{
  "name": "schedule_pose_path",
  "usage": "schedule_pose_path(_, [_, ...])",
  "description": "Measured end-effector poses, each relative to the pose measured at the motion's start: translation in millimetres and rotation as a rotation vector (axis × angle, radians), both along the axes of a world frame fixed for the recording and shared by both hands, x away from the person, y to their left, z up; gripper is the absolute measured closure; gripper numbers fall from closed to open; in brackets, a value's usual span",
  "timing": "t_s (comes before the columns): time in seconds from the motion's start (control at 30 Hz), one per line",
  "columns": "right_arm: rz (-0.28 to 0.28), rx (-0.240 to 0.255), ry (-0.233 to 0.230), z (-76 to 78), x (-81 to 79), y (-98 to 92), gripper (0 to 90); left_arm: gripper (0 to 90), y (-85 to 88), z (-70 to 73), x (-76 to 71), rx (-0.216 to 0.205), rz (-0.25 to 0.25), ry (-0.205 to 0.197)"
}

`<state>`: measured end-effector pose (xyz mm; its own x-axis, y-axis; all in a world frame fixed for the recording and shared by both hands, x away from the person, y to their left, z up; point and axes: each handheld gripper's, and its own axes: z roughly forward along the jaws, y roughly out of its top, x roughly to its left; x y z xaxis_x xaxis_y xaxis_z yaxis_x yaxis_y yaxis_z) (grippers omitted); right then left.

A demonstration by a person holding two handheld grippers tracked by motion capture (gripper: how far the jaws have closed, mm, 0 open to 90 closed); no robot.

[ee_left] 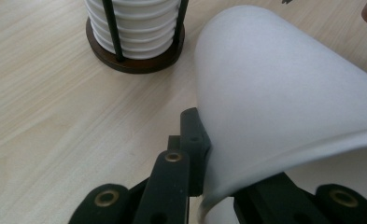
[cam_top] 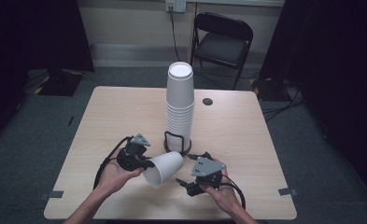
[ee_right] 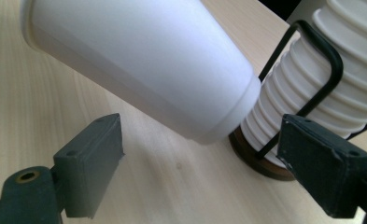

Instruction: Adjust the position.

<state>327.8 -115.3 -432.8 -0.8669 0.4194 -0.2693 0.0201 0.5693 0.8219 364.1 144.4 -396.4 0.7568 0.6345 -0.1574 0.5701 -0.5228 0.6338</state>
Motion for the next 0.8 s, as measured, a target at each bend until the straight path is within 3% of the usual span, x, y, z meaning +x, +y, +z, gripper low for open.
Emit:
schedule_pose_path(0.13, [0.032,-0.038,-0.038,0.8,-3.1,6.3,13.8,86.1,-2.4,0.5,0.7,0.020,-0.018,0.008])
schedule_pose_path(0.37, [0.067,-0.054,-0.048,-2.9,-0.6,10.6,13.6,86.1,-8.9,-2.7,5.9,0.028,-0.040,0.049])
schedule_pose_path(0.53, [0.083,-0.083,-0.055,-5.6,-0.7,14.7,11.3,86.1,-19.2,-2.3,9.8,0.068,-0.066,0.071])
schedule_pose_path(0.7, [0.049,-0.110,-0.082,-7.5,-2.4,17.9,8.7,86.2,-22.8,-0.8,14.4,0.076,-0.069,0.091])
schedule_pose_path(0.8, [0.035,-0.130,-0.136,-9.4,-6.1,21.2,8.4,86.2,-26.1,0.6,16.4,0.079,-0.074,0.102])
